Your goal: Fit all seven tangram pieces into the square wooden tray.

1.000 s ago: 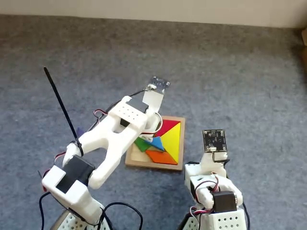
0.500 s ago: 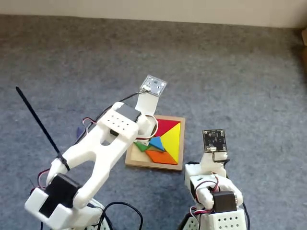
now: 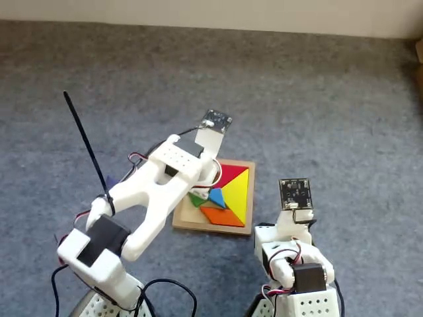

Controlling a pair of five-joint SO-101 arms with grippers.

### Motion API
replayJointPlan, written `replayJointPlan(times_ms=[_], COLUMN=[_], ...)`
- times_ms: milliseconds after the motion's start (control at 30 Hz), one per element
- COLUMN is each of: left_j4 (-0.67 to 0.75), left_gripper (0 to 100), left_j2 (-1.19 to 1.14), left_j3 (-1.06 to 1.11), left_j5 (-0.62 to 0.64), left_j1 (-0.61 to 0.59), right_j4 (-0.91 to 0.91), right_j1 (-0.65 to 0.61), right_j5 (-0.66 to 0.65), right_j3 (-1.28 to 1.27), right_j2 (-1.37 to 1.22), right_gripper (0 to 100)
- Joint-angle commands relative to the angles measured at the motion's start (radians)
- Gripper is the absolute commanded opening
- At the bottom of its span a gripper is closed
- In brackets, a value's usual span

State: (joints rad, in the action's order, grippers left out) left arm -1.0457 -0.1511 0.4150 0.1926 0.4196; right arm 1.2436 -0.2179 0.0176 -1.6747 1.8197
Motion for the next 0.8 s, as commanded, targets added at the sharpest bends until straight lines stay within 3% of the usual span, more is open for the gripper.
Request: replayJointPlan(times_ms=[0, 267, 767], left_j4=[-0.003, -0.002, 0.048], left_gripper=[3, 2, 3], left_j2=[-0.010, -0.005, 0.058], left_j3=[-0.065, -0.077, -0.071], left_j5=[-0.005, 0.000, -0.002], left_j1=[0.001, -0.074, 0.048], right_j4=[0.007, 0.007, 0.007], right_j1=[0.008, 0.008, 0.008], right_j5=[0.005, 0.005, 0.005], right_j3=[-0.150, -0.150, -0.150], right_j2=[0.016, 0.016, 0.016], right_gripper=[1.5, 1.5, 1.5])
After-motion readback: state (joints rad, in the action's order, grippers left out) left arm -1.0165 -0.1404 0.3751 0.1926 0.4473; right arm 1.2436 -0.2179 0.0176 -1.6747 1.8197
